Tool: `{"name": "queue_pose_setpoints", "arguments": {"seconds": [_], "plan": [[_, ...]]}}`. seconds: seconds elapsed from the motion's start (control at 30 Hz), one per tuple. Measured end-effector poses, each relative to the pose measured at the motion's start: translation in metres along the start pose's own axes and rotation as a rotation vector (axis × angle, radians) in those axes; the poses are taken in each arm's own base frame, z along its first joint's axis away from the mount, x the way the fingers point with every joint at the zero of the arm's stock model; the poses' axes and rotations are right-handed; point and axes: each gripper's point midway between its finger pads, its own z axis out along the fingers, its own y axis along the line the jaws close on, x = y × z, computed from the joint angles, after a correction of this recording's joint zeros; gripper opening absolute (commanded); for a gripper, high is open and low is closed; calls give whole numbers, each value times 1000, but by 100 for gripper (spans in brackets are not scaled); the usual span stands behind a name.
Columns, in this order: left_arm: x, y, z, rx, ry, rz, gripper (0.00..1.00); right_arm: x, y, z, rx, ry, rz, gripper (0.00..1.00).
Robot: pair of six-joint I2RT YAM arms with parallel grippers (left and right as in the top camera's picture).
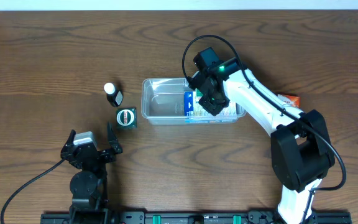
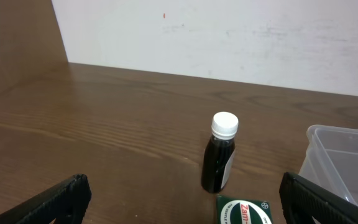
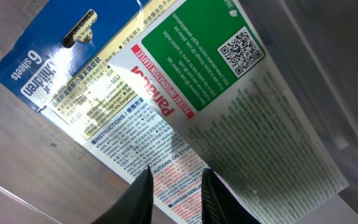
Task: Pack container
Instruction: 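Raise the right gripper and move it right to the red-white box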
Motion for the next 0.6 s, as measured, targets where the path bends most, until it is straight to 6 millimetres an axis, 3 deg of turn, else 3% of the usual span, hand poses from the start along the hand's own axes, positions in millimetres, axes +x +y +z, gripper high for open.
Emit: {"name": "queue_pose_setpoints", "arguments": {"seconds": [0.17,0.23,0.3,0.4,0.47,0.6], "plan": [[0,0,0,0,0,0,98,-3,9,-2,-53,-15,1,28],[0,0,0,0,0,0,98,-9,11,-9,-68,-41,5,37],[0,0,0,0,0,0,98,-17,11,-25,-68,-79,20,40],[0,0,0,0,0,0,98,-32,7,-67,-56,-176,52,41],[0,0,0,0,0,0,98,-39,-1,-107,-36,-254,115,47],[0,0,0,0,0,0,98,-28,-29,-175,-4,-375,274,64]]}}
